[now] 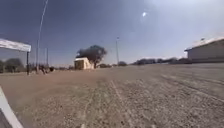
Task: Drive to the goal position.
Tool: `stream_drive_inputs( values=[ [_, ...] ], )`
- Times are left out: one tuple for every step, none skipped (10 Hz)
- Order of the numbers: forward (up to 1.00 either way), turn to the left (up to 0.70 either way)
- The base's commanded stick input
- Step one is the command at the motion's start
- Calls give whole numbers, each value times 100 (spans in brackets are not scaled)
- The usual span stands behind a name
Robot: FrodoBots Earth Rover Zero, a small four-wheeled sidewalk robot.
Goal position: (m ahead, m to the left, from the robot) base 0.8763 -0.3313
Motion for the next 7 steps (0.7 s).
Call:
stream_drive_inputs(
  values=[
    [70, 0],
    [70, 0],
    [70, 0],
    [70, 0],
    [70, 0],
    [70, -5],
    [70, -13]
  ],
)
